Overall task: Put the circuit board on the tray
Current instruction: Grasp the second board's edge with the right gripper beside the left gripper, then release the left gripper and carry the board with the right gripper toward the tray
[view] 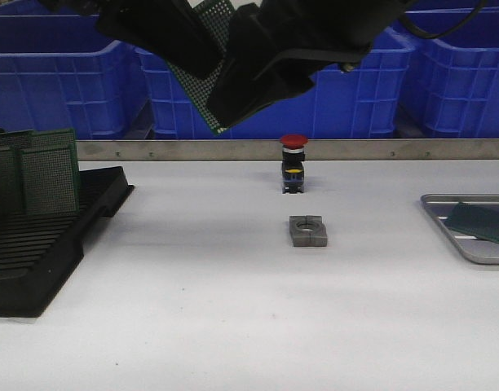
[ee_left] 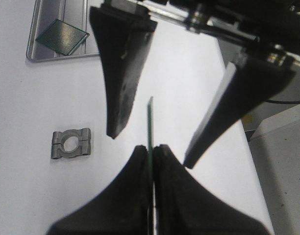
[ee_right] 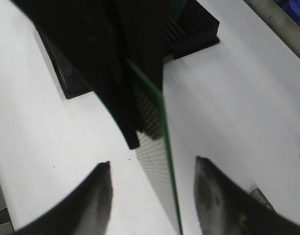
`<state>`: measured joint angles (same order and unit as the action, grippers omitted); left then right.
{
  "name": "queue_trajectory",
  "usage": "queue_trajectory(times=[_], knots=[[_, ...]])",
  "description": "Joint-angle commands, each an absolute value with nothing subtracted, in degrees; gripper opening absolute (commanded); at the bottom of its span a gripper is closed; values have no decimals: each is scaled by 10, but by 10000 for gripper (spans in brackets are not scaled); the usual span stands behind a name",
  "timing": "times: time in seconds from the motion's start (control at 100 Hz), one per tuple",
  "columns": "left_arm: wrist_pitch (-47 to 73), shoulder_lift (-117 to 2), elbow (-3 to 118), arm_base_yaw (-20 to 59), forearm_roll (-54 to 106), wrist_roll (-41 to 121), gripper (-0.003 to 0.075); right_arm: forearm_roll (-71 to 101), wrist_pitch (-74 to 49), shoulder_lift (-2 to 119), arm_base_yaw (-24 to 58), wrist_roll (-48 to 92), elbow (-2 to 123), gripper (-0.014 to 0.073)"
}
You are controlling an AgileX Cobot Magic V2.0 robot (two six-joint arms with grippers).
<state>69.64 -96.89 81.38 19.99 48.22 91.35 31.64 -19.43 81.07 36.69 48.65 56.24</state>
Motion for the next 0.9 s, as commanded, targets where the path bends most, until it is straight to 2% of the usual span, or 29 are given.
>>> queue_trajectory(times=[0.0, 0.12, 0.22, 0.58, 0.67, 0.89], knots=[[724, -940, 830, 207, 523, 909, -20, 327, -161, 794, 368, 492, 576, 209], [724, -940, 830, 207, 523, 909, -20, 334, -161, 794, 368, 492, 576, -22], [724, -940, 830, 207, 523, 909, -20, 344, -161, 794, 368, 492, 576, -129], [724, -940, 830, 207, 523, 909, -2, 345, -161, 794, 368, 492, 576, -121], [724, -940, 830, 207, 523, 909, 82, 345, -161, 794, 368, 492, 576, -121], [705, -940, 830, 207, 523, 909, 391, 345, -161, 794, 368, 492, 576, -121]])
